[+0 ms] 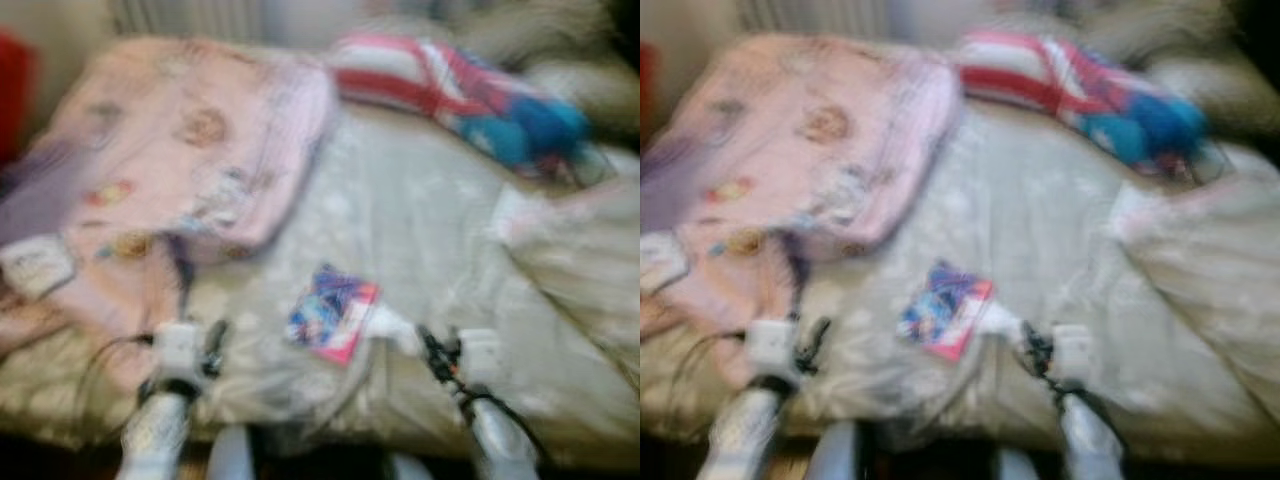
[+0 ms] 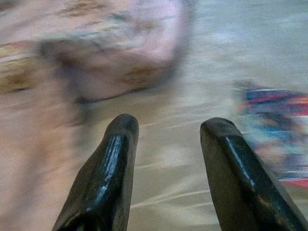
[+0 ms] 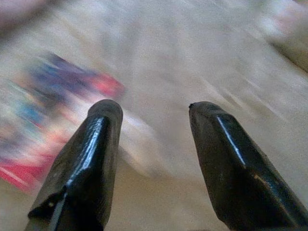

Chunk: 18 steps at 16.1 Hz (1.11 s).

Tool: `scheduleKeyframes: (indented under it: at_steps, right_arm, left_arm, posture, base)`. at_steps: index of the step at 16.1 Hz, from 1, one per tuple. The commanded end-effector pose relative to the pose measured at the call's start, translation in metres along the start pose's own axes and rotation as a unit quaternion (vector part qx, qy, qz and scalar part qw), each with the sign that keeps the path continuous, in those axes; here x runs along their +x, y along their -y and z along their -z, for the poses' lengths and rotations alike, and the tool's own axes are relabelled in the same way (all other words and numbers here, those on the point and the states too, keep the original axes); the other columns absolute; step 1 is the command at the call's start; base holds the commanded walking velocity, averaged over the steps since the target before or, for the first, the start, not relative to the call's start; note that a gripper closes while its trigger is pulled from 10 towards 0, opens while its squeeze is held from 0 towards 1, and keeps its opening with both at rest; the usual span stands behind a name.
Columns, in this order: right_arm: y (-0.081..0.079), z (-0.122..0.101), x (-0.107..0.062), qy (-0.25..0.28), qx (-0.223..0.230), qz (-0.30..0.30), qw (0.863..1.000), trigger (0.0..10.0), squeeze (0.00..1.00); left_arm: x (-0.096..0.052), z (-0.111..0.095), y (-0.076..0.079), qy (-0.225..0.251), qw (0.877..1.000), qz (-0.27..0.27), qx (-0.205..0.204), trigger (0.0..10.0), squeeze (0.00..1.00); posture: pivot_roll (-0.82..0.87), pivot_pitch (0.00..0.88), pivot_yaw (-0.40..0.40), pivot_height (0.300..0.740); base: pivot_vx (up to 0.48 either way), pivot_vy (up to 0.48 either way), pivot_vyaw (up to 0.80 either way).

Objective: Clean up the room

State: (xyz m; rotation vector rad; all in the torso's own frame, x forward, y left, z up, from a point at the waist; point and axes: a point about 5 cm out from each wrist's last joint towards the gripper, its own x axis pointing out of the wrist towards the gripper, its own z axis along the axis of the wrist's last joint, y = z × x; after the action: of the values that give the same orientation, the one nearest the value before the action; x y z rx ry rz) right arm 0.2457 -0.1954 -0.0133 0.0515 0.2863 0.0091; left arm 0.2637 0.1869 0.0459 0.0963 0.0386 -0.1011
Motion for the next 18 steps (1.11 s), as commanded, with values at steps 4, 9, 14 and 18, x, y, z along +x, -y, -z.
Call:
scheduleKeyframes:
  at_steps: [4,9,14,18]
  right_arm:
    - [-0.006,-0.017,0.02,-0.002,0.002,0.01,1.0,10.0,0.0]
    - [-0.01,-0.034,0.037,-0.008,0.001,-0.009,1.0,10.0,1.0]
    - [-0.029,-0.062,0.062,-0.032,-0.041,-0.025,0.998,10.0,1.0]
    - [-0.037,-0.079,0.073,-0.04,-0.091,-0.028,0.995,10.0,1.0]
  left_arm:
    - [-0.004,0.004,-0.006,-0.017,1.0,0.002,0.003,10.0,0.0]
    - [0.004,-0.005,0.003,-0.006,1.0,0.02,0.0,10.0,0.0]
    - [0.016,-0.026,0.017,0.023,0.999,0.039,-0.012,10.0,0.0]
    - [0.022,-0.046,0.017,0.051,0.998,0.025,-0.024,10.0,0.0]
  posture:
    - [0.16,0.162,-0.092,0.633]
    - [0.16,0.183,-0.086,0.633]
    - [0.19,0.248,-0.069,0.633]
    - [0.2,0.329,-0.056,0.633]
  base:
    - [0.0,0.0,0.0]
    - [0.0,0.0,0.0]
    - [0.0,0.0,0.0]
    - [0.0,0.0,0.0]
